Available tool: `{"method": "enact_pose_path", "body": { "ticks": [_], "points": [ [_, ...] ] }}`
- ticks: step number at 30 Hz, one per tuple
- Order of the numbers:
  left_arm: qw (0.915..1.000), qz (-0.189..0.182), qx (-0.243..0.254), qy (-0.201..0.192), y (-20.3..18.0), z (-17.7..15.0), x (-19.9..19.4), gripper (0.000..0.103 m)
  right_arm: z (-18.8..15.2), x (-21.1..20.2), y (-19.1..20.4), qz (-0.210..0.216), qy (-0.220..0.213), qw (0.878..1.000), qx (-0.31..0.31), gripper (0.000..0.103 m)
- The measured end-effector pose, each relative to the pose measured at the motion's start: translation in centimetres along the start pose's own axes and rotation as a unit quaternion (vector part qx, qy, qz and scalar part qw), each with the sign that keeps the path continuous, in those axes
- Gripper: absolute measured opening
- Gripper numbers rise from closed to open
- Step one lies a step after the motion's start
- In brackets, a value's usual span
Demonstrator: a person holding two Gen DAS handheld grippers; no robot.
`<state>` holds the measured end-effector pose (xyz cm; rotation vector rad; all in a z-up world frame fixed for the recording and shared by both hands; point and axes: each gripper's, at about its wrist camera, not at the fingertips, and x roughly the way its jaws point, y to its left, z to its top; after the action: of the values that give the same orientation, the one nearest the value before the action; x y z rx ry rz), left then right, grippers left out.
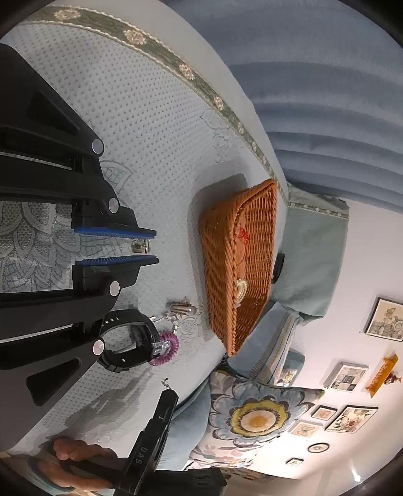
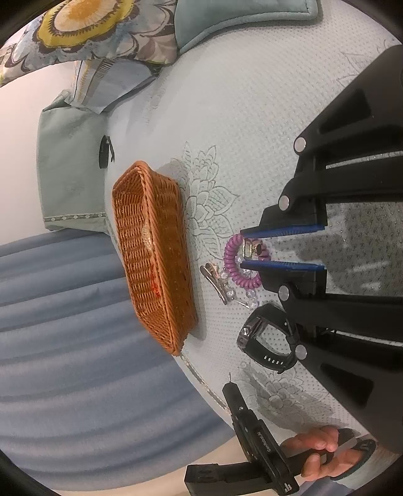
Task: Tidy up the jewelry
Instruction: 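Carry both gold pieces over the basket and open both tools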
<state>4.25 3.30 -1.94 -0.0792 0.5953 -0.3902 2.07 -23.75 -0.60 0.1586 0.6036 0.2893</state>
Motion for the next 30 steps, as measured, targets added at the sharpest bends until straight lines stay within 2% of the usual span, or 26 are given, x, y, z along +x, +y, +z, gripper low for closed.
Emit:
{"method": "enact_pose_path", "body": {
  "ticks": [9,16,23,27,30],
  "points": [
    [0.9999,-0.008,-0.007,-0.008,0.2,0.2,-0.3,0.009,0.3,-0.4,0.0,-0.005,-0.006,1.0,0.003,0.012],
    [0.9987,-0.024,0.015,-0.043,-1.6,3.4,-0.5,0.009,2.5,-1.5,-0.4,-0.012,-0.025,0.999,0.015,0.012],
    [0.996,-0.057,0.015,-0.067,-2.8,8.7,1.8,0.009,8.7,-0.5,0.4,-0.026,-0.061,0.998,0.0,0.012],
    [0.9965,-0.044,0.024,-0.067,-3.3,11.4,4.7,0.009,12.4,2.7,0.7,-0.011,-0.068,0.998,-0.016,0.012],
    [0.9976,-0.035,0.01,-0.059,-2.7,12.5,7.2,0.009,14.1,5.5,0.6,-0.013,-0.06,0.998,-0.024,0.012]
  ]
}}
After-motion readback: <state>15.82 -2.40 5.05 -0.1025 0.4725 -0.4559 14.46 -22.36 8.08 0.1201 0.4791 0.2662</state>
